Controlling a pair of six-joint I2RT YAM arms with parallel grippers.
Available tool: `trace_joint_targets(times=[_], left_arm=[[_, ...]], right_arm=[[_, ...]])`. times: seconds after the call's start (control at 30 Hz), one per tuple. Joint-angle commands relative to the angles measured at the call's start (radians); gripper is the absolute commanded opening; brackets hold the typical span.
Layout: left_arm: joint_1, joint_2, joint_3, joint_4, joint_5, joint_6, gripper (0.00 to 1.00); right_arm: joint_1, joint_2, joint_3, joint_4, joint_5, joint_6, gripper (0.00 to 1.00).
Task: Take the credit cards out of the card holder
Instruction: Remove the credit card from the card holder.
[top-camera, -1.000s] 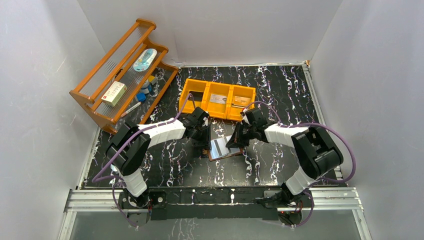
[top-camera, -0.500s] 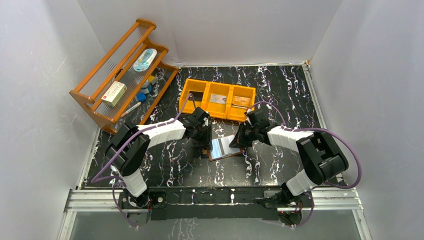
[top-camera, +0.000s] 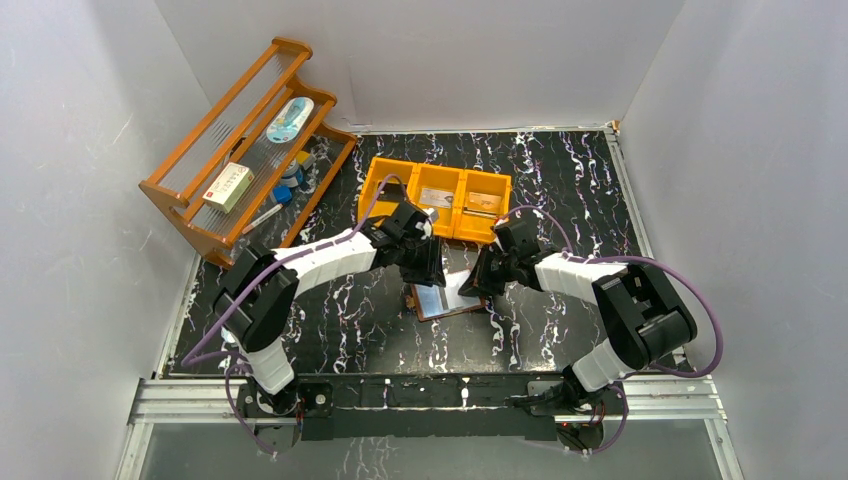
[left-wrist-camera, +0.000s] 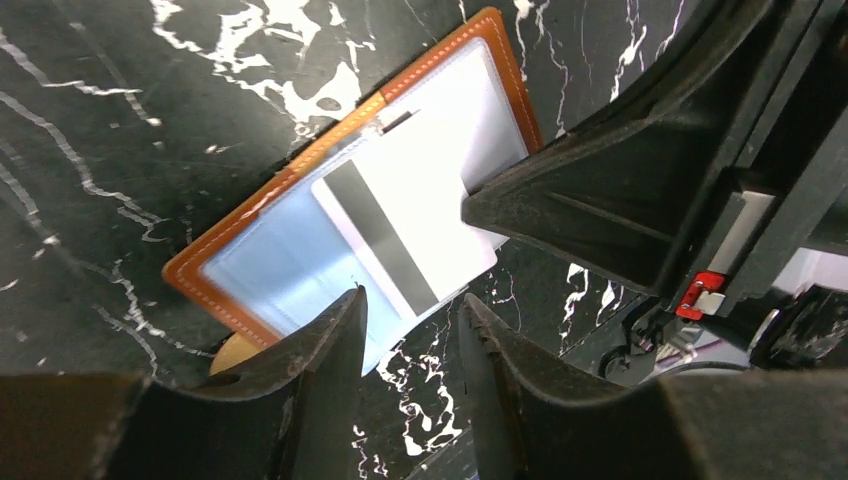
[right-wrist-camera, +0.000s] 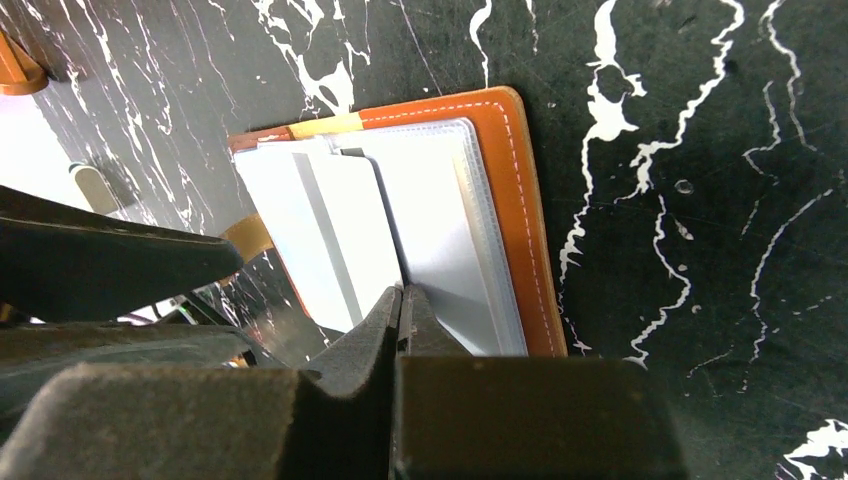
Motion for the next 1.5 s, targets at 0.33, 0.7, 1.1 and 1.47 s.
trace_joint_targets(times=[0.33, 0.7, 1.1, 1.47], left_arm=[[-0.026, 0.113, -0.109, -0.022, -0.022, -0.051, 0.2], [-0.025, 0.098, -0.128, -0.055, -0.062, -0.026, 0.14], [-0.026, 0.081, -0.125, -0.056, -0.068, -0.025, 0.13], [-0.026, 0.087, -0.101, -0.054, -0.052, -0.023, 0.13]], right_arm=[[-0.006, -0.014, 0.0, 0.056, -0.059, 0.042, 0.14], [-0.005, 0.05, -0.008, 0.181, -0.135, 0.092, 0.28], [-0.005, 0.071, -0.007, 0.161, -0.114, 0.052, 0.1], [-0.051, -0.063, -0.055, 0.055, -0.049, -0.045, 0.11]])
